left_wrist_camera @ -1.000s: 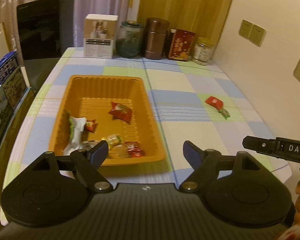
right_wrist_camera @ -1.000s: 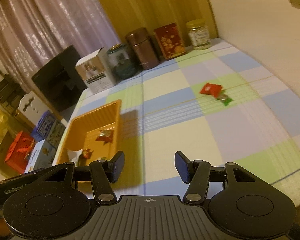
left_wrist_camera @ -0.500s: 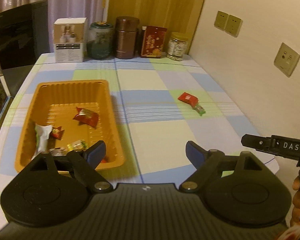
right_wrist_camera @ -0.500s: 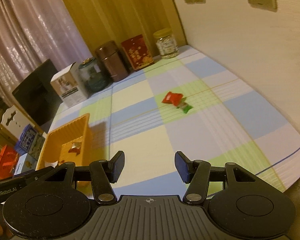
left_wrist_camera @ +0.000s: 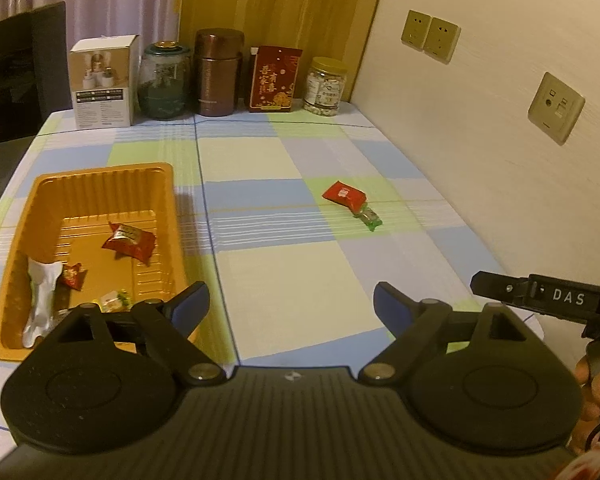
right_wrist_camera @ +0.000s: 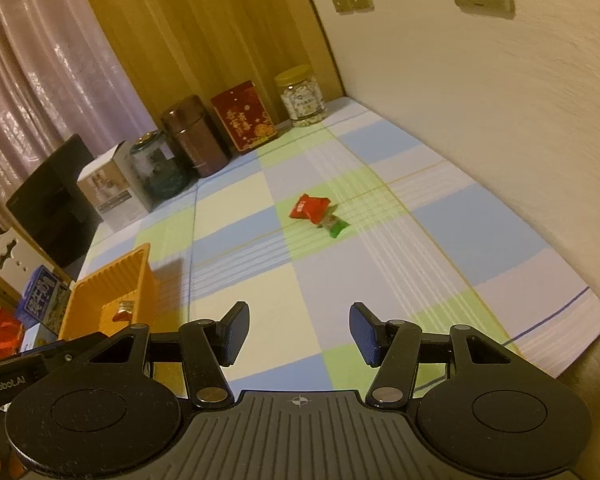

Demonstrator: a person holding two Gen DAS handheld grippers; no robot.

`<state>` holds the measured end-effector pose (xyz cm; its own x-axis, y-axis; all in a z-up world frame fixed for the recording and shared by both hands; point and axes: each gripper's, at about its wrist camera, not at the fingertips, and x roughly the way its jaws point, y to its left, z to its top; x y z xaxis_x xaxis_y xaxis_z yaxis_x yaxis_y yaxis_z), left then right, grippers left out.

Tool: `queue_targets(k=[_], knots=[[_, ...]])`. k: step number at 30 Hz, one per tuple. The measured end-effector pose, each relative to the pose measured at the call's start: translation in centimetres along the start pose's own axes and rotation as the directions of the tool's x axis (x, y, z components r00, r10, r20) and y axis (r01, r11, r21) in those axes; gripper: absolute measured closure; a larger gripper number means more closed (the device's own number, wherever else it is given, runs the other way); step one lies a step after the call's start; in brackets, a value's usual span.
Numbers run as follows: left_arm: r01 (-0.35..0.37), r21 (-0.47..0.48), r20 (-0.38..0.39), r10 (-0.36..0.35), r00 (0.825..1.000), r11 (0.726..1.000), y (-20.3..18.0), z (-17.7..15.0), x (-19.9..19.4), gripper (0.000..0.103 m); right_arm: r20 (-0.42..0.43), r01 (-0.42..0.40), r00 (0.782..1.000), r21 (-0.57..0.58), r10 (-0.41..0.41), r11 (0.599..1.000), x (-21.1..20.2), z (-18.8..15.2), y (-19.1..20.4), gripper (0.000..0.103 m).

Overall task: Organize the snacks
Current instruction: 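Move both open tools toward the red packet and green candy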

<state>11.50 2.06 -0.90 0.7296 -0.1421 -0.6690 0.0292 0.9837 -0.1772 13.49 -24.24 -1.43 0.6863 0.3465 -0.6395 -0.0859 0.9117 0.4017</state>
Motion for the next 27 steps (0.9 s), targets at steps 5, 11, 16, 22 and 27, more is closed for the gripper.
queue_targets(k=[5, 11, 16, 22, 27], knots=[[0.017, 0.003, -0.011, -0.017, 1.0, 1.0, -0.7, 0.5, 1.5, 0.015, 0.002, 0.017, 1.0, 0.008, -0.017, 1.0, 0.6, 0.5, -1.2, 0.047], [0.043, -0.005, -0.021, -0.043, 0.999, 0.999, -1.4, 1.4, 3.7, 0.014, 0.004, 0.037, 0.999, -0.009, -0.037, 0.999, 1.9, 1.4, -2.7, 0.047], [0.061, -0.01, -0.023, -0.061, 0.998, 0.998, -1.9, 2.4, 6.0, 0.014, 0.008, 0.033, 0.999, -0.069, -0.032, 0.997, 3.6, 2.4, -3.3, 0.047], [0.044, -0.032, -0.019, -0.044, 0.999, 0.999, -2.0, 3.7, 9.7, 0.014, 0.007, 0.01, 1.0, -0.167, -0.009, 0.986, 7.5, 3.6, -3.2, 0.047], [0.032, -0.069, -0.009, -0.032, 0.999, 0.997, -1.6, 4.6, 12.7, 0.014, 0.012, -0.013, 1.0, -0.259, 0.017, 0.966, 11.7, 4.6, -3.4, 0.047]])
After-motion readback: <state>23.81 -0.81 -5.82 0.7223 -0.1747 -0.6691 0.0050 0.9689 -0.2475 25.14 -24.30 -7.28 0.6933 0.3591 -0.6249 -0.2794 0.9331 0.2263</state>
